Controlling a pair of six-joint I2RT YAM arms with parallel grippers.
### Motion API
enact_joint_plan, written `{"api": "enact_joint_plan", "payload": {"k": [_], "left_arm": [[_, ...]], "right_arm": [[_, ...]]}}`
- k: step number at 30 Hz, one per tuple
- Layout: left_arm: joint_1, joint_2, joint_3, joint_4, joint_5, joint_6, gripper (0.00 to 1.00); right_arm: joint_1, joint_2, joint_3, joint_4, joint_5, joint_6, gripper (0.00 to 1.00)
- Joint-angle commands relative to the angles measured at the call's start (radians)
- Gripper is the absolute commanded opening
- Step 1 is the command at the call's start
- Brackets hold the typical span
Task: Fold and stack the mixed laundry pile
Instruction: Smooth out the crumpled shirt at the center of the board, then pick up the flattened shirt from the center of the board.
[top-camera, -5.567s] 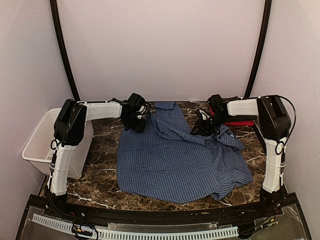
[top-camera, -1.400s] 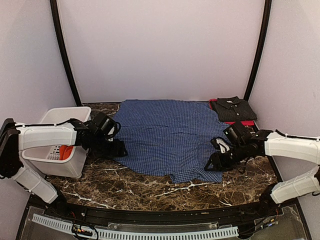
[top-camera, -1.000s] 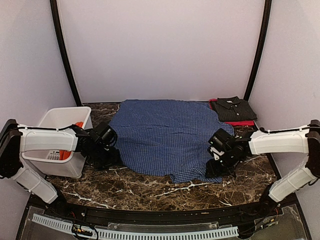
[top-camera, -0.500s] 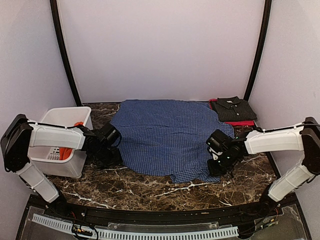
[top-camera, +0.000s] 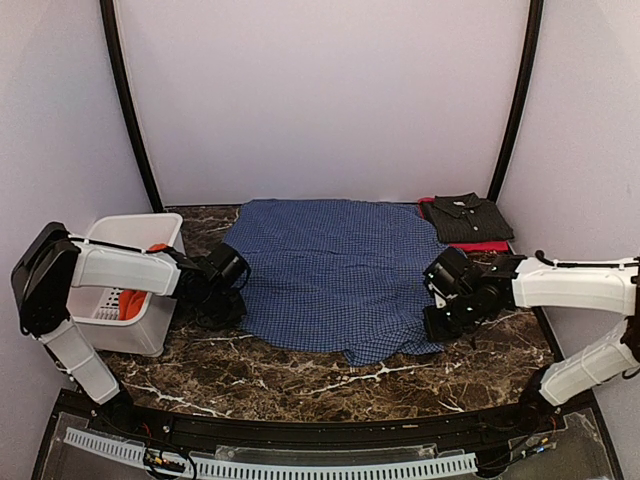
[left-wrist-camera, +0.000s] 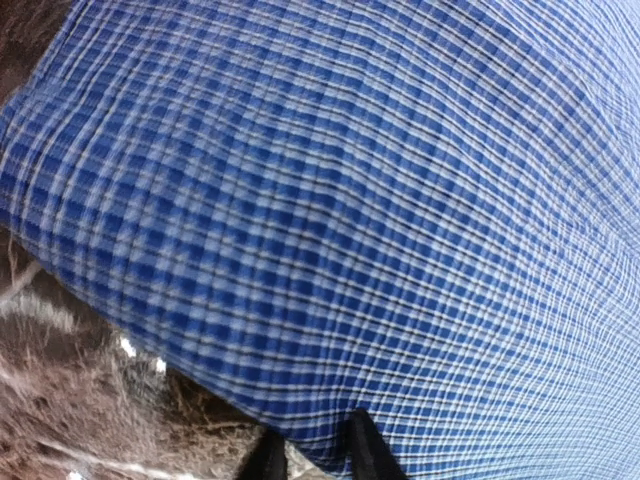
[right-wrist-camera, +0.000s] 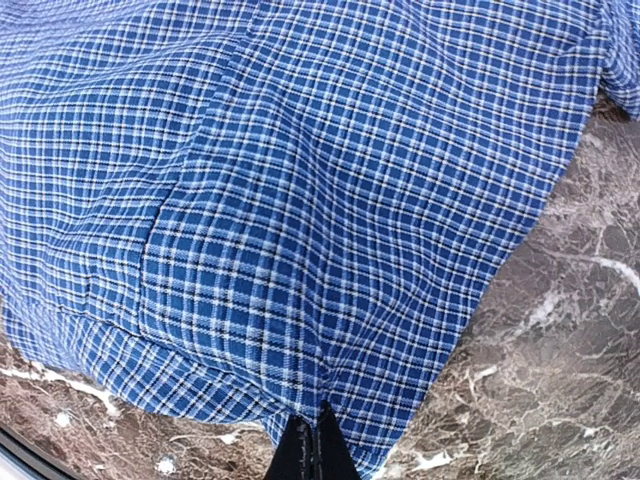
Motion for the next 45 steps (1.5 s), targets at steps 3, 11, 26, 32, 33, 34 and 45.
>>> {"api": "enact_joint_plan", "payload": {"k": [3,11,26,32,33,34,45], "left_arm": [[-0.013,-0.138,-0.068,-0.101,0.035,-0.033,0.0],[-0.029,-0.324,-0.081,-0.314,0.044,-0.024,0.0],[-0.001,-0.075,0.262,-0.399,-0.07,0.239,0.15],[0.078,0.004,0.355,-0.329,-0.071,0.371,0.24],[0.074,-0.019,0.32,-0.288,-0.054,0.391,0.34],[0.068,-0.069,0.294,-0.262,-0.037,0.401,0.47],[-0.059,-0.265,-0.074,-0.19,0.085,0.271,0.63]], "right_arm": [[0.008,-0.1,-0.022,-0.055,-0.031,0.077,0.0],[0.039,-0.283,-0.086,-0.129,-0.099,0.196,0.0],[-0.087,-0.066,0.185,-0.099,0.014,-0.021,0.0],[-0.243,0.098,0.239,0.018,-0.028,-0.16,0.0],[-0.259,0.136,0.241,0.039,-0.029,-0.172,0.0],[-0.274,0.168,0.243,0.06,-0.039,-0.182,0.0],[-0.307,0.368,0.246,0.182,-0.126,-0.198,0.0]]}}
